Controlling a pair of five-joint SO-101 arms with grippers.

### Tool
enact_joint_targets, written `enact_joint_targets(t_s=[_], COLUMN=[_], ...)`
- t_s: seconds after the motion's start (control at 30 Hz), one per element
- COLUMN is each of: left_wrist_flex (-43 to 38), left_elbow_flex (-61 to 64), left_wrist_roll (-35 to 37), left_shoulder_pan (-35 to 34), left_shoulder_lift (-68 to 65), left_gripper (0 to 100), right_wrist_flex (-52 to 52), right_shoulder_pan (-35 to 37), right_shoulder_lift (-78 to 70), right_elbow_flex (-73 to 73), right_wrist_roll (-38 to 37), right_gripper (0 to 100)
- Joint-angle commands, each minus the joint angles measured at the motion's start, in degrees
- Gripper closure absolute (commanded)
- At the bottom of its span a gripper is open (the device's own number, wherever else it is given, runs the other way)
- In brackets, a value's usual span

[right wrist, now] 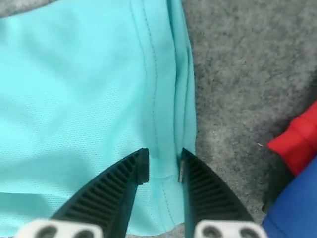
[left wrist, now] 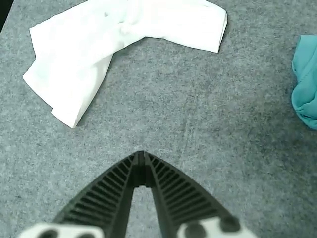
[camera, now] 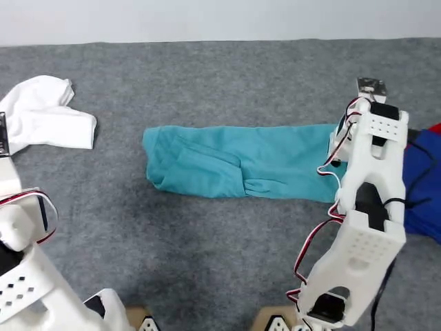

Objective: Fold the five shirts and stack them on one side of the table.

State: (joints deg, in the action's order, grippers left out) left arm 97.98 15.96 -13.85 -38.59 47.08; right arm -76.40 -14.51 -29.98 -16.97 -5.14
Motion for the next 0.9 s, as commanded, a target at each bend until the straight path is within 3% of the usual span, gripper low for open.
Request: enact_joint_targets(t_s=[0.0,0.3,0.87], left_wrist_flex=[-1.3,-1.3,-1.3], left_elbow_flex=[1.1,2.1,2.1], left_wrist_roll=[0.0,0.0,0.0], left_shoulder_pan=[0.0,0.0,0.0], left_shoulder_lift=[0.4,0.7,0.4], left_gripper=[100,100,100], right_wrist_flex=[-0.2,0.7,-0.7], right_shoulder_pan=[0.6,0.6,0.2], right_shoulder_lift=[0.3,0.8,-1.0], right_elbow_flex=[-3.3,-3.4,-14.0], right_wrist_roll=[0.7,0.4,0.3], right_gripper=[90.2,97.6,97.9])
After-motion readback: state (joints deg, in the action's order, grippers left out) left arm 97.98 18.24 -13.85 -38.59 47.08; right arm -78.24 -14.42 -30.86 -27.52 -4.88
